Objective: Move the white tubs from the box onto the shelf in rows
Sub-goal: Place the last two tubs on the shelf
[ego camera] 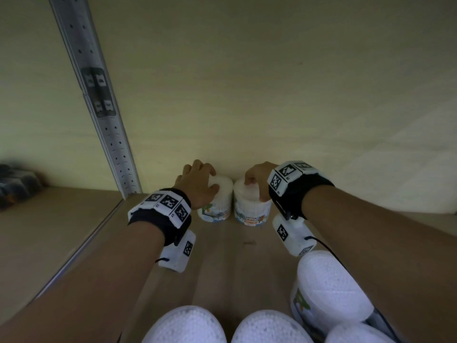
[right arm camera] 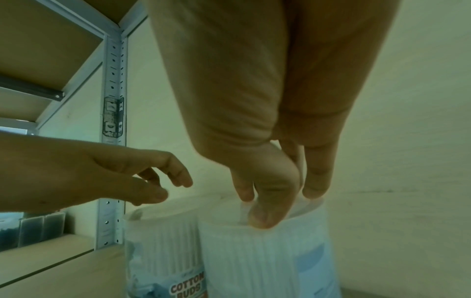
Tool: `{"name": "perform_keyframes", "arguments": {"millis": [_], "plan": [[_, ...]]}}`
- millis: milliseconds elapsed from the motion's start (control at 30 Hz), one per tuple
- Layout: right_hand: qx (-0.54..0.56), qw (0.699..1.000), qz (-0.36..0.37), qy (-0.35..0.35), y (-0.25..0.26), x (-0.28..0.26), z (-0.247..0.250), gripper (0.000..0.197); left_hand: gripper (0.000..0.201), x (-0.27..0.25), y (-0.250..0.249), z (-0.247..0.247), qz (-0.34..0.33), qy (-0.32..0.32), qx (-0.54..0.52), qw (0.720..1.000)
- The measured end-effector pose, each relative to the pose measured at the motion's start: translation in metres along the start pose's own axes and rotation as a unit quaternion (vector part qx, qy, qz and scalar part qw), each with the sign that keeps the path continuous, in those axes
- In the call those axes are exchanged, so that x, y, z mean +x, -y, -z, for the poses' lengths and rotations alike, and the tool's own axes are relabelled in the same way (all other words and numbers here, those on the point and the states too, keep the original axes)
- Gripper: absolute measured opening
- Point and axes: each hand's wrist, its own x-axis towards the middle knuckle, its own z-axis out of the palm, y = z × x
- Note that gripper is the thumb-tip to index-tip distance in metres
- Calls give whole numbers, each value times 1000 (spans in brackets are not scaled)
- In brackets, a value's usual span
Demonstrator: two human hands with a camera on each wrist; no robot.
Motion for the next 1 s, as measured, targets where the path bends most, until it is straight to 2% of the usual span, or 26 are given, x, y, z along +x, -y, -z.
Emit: {"name": "perform_keyframes", "arguments": {"millis": [67, 233, 333, 467, 600, 700, 800, 900, 933, 1000], "plan": [[17, 1000, 1, -11, -1, 8, -1, 42, 41, 0, 0, -6, 14, -4, 11, 1000], [14, 999, 28, 26, 0, 6, 1, 41, 42, 1, 1, -9, 5, 17, 19, 1000], [47, 999, 17, 13, 0, 0, 1, 42, 40, 2, -1, -4, -4, 47, 33, 998], [28, 999, 21, 17, 2, -1, -1, 41, 34, 5, -4, 5, -17, 110, 32, 993], [36, 999, 31, 17, -2, 1, 1, 42, 49, 7, -7, 14, -29, 157, 34, 987], [41, 998, 33, 46, -3, 2, 3, 43, 53, 6, -13, 11, -45, 113, 65, 990], [51, 998, 29, 32, -5, 5, 1, 44, 35, 7, -17, 2, -35, 36, 57, 997], [52, 998, 39, 23, -7, 4, 0, 43, 38, 10, -16, -3, 1, 43, 62, 997], [46, 997, 39, 41, -7, 4, -1, 44, 40, 11, -16, -4, 7, 50, 63, 997], [39, 998, 49, 20, -9, 6, -2, 45, 40, 13, -13, -5, 3, 54, 60, 997]]}}
